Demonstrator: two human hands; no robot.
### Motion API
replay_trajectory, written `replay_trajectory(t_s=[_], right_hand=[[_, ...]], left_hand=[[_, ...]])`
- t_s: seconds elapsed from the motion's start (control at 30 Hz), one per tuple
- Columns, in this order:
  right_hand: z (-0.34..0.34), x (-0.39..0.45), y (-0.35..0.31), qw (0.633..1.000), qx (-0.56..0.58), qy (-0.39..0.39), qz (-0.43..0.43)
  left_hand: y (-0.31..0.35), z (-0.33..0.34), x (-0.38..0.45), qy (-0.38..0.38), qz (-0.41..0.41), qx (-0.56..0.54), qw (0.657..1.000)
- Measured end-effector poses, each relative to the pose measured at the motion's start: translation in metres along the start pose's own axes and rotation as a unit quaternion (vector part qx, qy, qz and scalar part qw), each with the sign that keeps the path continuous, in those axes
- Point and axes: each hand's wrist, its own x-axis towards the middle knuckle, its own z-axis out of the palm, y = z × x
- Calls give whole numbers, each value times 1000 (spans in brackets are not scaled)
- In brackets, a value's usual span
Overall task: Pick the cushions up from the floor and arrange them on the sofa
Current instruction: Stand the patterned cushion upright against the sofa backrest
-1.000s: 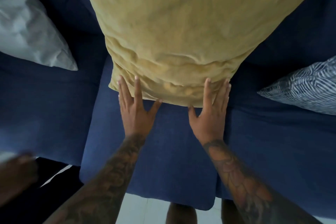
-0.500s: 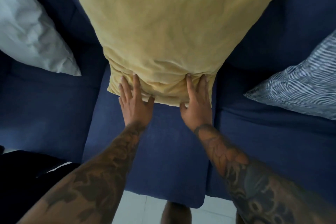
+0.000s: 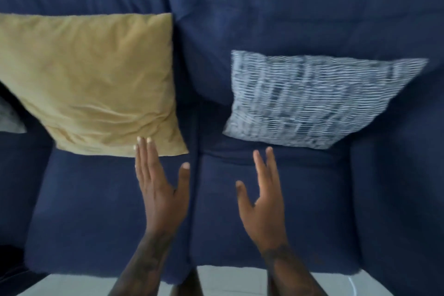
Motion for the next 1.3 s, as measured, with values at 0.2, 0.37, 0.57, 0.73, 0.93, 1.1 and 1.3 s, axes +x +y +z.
replay_trajectory(t_s=[0.2,0.37,0.57,0.73,0.93,1.1,1.3], right_hand=[[-104,59,41,994,-38,101,-16],[-134,123,67,978,-104,180,-28],[-135,182,90,981,-139,135,7],[-129,224,107,977,-175,124,3],[-132,203,110,979,-146,142,-7],[-137,149,112,976,-138,169,-11],[-110,116,124,981,-124,146,-11]], left_hand=[[124,100,13,-25,61,-38,997],[164,160,44,-49,89,-8,995],[170,199,88,-57,53,29,997],[168,226,110,-69,45,64,995],[163,214,98,-66,70,32,995],[139,181,44,-54,102,33,993],[117,186,9,-73,105,58,990]])
